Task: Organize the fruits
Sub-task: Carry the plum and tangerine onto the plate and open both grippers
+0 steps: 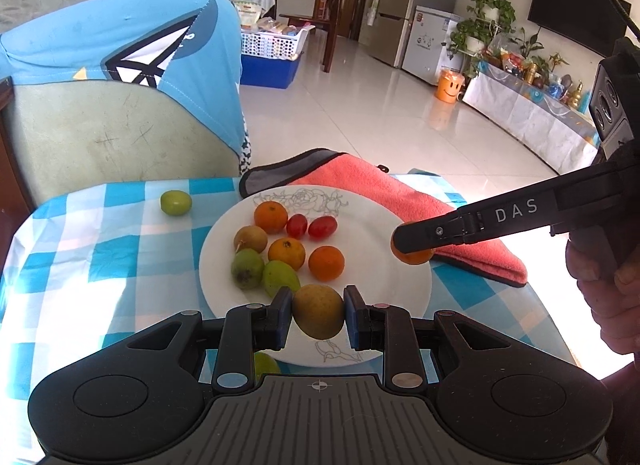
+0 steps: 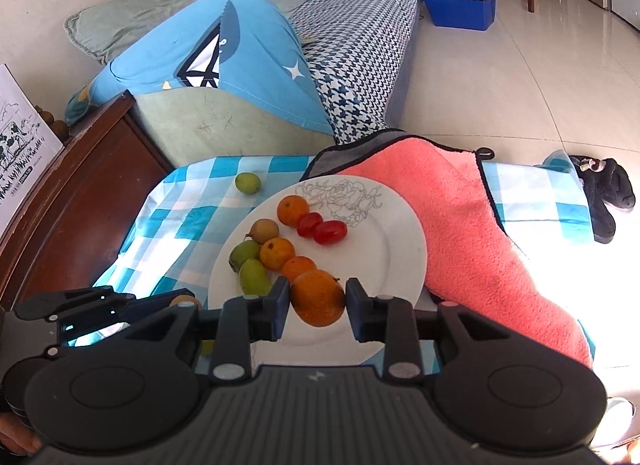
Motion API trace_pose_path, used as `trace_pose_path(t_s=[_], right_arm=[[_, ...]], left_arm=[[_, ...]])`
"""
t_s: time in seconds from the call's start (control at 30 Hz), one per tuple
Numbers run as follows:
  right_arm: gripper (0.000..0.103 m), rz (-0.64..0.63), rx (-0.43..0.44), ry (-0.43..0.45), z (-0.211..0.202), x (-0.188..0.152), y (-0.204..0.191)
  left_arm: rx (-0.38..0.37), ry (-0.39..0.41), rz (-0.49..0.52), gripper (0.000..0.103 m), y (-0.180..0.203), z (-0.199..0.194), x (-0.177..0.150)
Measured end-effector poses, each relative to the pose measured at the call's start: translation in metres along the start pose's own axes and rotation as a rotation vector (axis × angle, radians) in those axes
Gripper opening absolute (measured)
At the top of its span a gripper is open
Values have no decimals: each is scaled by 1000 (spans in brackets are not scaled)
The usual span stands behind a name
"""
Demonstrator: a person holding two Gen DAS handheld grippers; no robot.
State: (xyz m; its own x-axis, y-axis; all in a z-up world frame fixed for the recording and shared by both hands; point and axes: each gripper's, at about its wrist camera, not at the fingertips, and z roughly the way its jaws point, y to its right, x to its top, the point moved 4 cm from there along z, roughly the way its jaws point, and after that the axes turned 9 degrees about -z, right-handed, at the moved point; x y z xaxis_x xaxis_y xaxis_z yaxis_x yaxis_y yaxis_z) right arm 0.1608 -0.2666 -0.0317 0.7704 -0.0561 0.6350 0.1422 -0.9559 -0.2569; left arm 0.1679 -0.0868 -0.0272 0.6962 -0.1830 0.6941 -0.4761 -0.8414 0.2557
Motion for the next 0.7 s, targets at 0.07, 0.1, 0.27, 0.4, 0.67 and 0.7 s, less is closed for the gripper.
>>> trace_pose_path(t_s=[0.07,0.1,0.27,0.4,0.67,0.7], right_arm=[[31,9,-3,-11,6,0,3],[31,9,-4,-18,9,0,4],[31,-1,-11,-41,19,-2,5],[31,-2,-18,-50,26,-2,6],[34,21,-6,-26,29,5,8],[34,23,-3,-22,28,6,8]], left_arm=[[3,-2,-2,25,2,5,0],[1,-2,-5,25,3,6,0],[-16,-6,-10,25,10,14,0],[-7,-18,-13,25,12,21,-2],[17,21,-51,41,10,13,5],[27,29,-53,53,9,11,6]])
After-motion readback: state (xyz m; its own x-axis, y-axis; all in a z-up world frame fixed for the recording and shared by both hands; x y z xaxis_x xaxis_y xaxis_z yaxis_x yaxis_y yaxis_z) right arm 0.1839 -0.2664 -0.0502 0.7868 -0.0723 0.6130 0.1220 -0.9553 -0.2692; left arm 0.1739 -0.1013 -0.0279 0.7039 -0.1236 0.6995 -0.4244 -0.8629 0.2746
